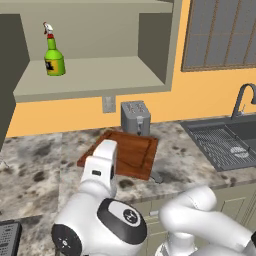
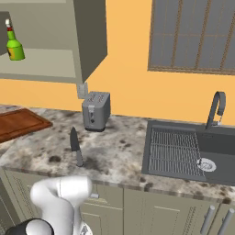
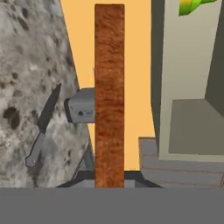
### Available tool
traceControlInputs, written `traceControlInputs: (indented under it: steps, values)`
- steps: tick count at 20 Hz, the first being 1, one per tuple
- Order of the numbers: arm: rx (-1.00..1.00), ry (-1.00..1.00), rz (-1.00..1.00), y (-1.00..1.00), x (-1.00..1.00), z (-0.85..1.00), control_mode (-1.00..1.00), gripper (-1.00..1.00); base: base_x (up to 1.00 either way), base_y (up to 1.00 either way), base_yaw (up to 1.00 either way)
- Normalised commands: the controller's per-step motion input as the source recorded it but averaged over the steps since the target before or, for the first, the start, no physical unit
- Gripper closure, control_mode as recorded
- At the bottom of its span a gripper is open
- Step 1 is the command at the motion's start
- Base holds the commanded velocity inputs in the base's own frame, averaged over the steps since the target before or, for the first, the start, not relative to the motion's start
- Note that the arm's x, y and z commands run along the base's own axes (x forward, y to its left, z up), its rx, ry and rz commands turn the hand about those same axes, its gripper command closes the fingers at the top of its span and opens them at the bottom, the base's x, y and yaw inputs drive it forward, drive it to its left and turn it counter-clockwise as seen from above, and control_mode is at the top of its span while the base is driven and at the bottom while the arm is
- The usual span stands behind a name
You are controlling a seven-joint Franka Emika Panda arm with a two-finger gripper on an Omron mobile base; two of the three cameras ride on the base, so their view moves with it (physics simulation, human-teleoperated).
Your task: Move the cutting board and knife to the sink. Then move spray from the cabinet to the counter.
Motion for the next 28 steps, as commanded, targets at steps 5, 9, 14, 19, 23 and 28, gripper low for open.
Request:
traceControlInputs:
  steps: [5,9,14,19,23,28]
  values:
    - [0.00,0.20,-0.26,-0.32,-0.16,0.20,-1.00,1.00,0.00,0.00,0.00]
    - [-0.01,0.06,-0.23,-0.41,-0.01,0.00,-1.00,1.00,0.00,0.00,0.00]
    - [-0.05,0.00,-0.17,-0.41,0.00,0.00,-1.00,1.00,0.00,0.00,0.00]
    - [-0.01,0.00,-0.11,-0.42,0.00,0.00,-1.00,1.00,0.00,0.00,0.00]
    - [0.00,0.00,-0.08,-0.51,0.00,0.00,-1.00,1.00,0.00,0.00,0.00]
    - [0.00,0.00,-0.07,-0.46,0.00,0.00,-1.00,1.00,0.00,0.00,0.00]
